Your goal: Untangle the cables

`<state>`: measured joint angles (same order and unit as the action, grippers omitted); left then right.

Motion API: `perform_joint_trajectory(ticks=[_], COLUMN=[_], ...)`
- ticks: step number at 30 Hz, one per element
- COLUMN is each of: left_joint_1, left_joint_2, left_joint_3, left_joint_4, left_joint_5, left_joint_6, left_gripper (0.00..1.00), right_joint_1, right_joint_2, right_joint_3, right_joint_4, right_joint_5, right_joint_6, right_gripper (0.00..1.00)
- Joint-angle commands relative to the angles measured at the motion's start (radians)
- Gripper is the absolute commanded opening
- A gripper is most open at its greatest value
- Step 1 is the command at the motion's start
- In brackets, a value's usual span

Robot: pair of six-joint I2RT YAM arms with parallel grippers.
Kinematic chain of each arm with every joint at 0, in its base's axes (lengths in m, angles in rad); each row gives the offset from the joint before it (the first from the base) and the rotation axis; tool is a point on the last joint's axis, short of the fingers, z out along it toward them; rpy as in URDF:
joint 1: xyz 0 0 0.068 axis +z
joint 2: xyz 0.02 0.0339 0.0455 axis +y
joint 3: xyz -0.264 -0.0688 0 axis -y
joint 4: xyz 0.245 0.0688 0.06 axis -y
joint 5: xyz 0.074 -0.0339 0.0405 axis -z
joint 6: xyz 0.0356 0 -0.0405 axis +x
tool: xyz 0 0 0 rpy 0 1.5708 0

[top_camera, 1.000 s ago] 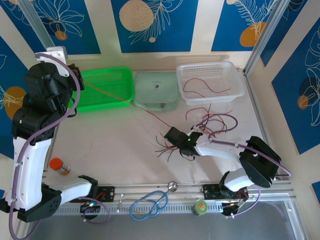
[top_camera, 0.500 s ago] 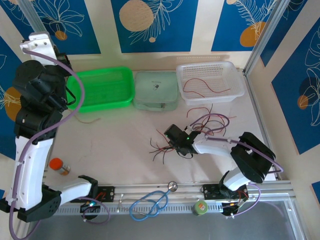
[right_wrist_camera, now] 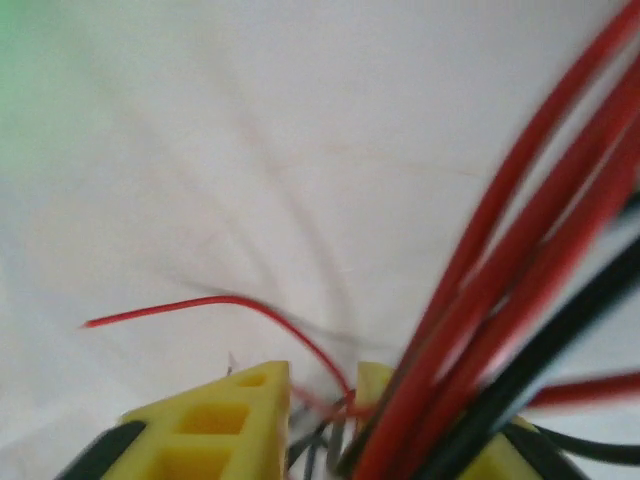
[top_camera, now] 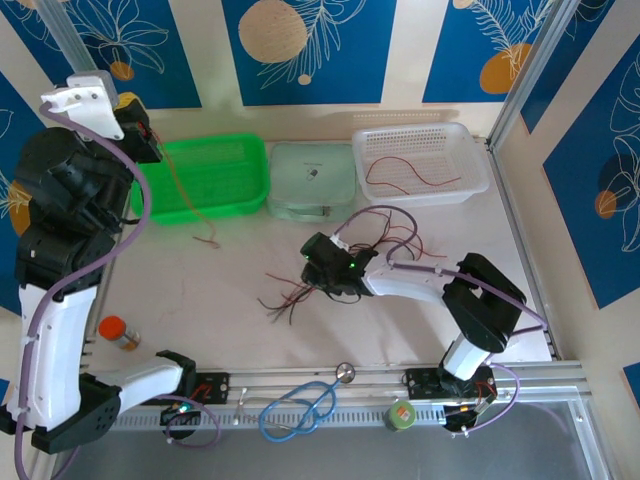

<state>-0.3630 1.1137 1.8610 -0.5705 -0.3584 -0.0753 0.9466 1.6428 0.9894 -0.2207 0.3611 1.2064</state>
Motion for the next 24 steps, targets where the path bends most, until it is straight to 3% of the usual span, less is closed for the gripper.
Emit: perform_joint_trajectory(ticks=[1, 5, 13, 19, 24], left_joint_1=[0.005, 0.004, 0.004, 0.003, 0.004], left_joint_2=[-0.02, -0.028, -0.036, -0.045, -0.057], left_joint_3=[0.035, 0.035, 0.006, -0.024, -0.055], left_joint_4=[-0.078, -0.126, -0.159, -0.154, -0.141], left_joint_5=[0.188, 0.237, 0.309, 0.372, 0.394], left_joint_6=[-0.094, -0.115, -0.165, -0.222, -0.251], left_gripper=[0.0, 0.0, 0.0, 0.0, 0.0], right_joint_1=[0.023, 0.039, 0.132, 0.145, 0.137], right_joint_2=[-0.036, -0.115, -0.331, -0.235, -0.086], right_joint_3=[0.081, 0.14, 0.195, 0.312, 0.433], right_joint_4=[-0.028, -0.122, -0.187, -0.05, 0.122], right_joint_5=[-0.064, -0.119, -0.176, -0.216, -0.237], right_joint_6=[-0.233, -0.446, -1.002, -1.251, -1.241], right_gripper=[0.43, 0.57, 0.69, 0.72, 0.72])
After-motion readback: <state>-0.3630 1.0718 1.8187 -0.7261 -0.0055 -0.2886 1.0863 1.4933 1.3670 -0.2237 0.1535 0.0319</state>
